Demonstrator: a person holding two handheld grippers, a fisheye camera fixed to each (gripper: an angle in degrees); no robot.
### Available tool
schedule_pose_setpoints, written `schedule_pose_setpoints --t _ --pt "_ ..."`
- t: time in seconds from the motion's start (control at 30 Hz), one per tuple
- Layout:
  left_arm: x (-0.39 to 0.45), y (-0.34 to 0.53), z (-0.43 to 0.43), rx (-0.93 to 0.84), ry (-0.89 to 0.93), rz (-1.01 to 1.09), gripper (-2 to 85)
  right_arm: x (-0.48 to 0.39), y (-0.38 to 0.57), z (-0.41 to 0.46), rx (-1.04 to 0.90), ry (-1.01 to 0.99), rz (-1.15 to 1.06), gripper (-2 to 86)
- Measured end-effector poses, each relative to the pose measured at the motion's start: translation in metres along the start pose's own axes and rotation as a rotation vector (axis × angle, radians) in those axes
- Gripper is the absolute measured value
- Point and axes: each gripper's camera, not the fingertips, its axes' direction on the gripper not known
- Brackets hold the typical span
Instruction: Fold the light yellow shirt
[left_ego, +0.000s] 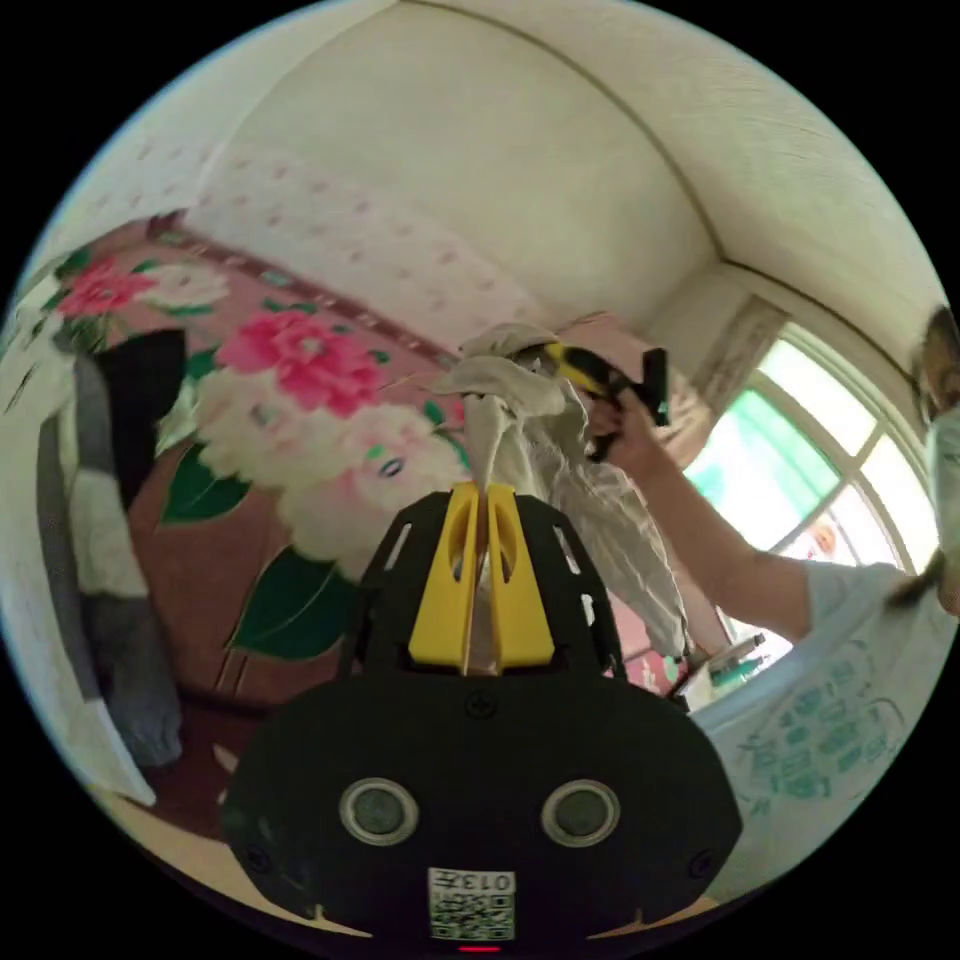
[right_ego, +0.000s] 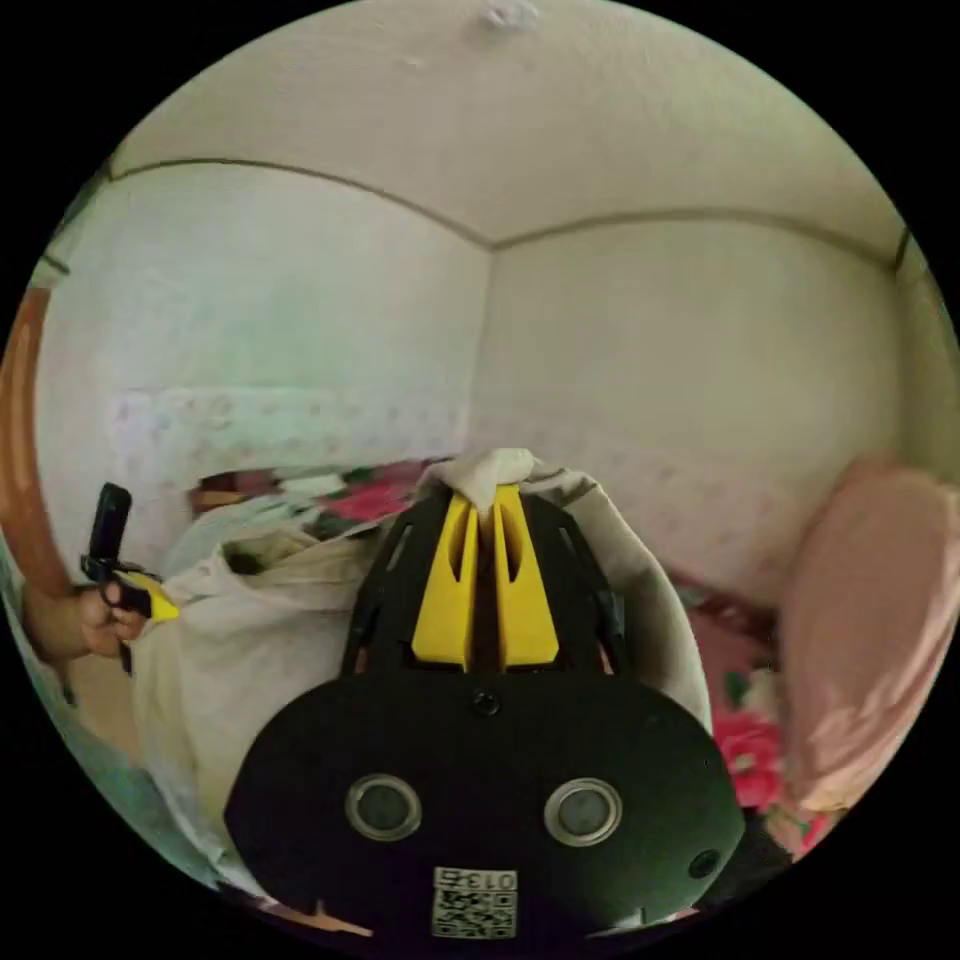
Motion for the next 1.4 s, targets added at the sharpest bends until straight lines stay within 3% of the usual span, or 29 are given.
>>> schedule_pose_setpoints --t 0.1,0.13,0.23,0.4,0.5,0.63,0.73,0.83,0.9,0.97,1.03,1.1,1.2,1.4 --pt "-0.093 0.038 0.014 -0.124 -0.134 -0.201 0.9 0.056 0.076 0.064 0.086 -0.343 0.191 3.5" --pt "-0.105 0.046 0.010 -0.125 -0.161 -0.232 1.2 0.058 0.094 0.068 0.079 -0.331 0.198 4.1" --pt "-0.138 0.080 -0.014 -0.070 -0.163 -0.287 4.9 0.049 0.203 0.064 -0.024 -0.055 0.227 6.9" --pt "-0.145 0.145 0.029 -0.473 -0.223 -0.201 15.6 0.011 0.429 0.030 -0.287 0.471 0.495 11.0" --pt "-0.151 0.176 0.049 -0.524 -0.119 -0.287 17.6 -0.007 0.523 0.024 -0.358 0.608 0.720 12.1" --pt "-0.154 0.187 0.079 -0.657 -0.058 -0.303 17.5 -0.019 0.575 0.047 -0.269 0.597 0.911 13.0" --pt "-0.169 0.184 0.072 -0.705 -0.146 -0.341 14.8 -0.014 0.594 0.086 -0.198 0.517 1.034 14.7" --pt "-0.197 0.190 0.051 -0.703 -0.054 -0.428 6.4 -0.020 0.587 0.117 -0.161 0.461 1.061 13.9" --pt "-0.224 0.207 0.046 -0.721 0.165 -0.520 1.6 -0.028 0.584 0.138 -0.251 0.522 1.034 10.3" --pt "-0.237 0.211 0.039 -0.672 0.278 -0.530 0.7 -0.036 0.583 0.147 -0.334 0.590 0.995 8.2" --pt "-0.237 0.204 0.024 -0.559 0.417 -0.499 0.2 -0.042 0.578 0.140 -0.306 0.506 0.997 7.5" --pt "-0.229 0.185 -0.007 -0.425 0.646 -0.436 0.0 -0.070 0.556 0.094 -0.076 0.420 0.939 7.1" --pt "-0.208 0.148 -0.077 -0.207 0.801 -0.270 -0.2 -0.125 0.519 0.023 0.146 0.337 0.777 6.8" --pt "-0.150 0.073 -0.251 0.201 0.839 0.130 -0.3 -0.250 0.454 -0.107 0.484 0.313 0.439 6.1"
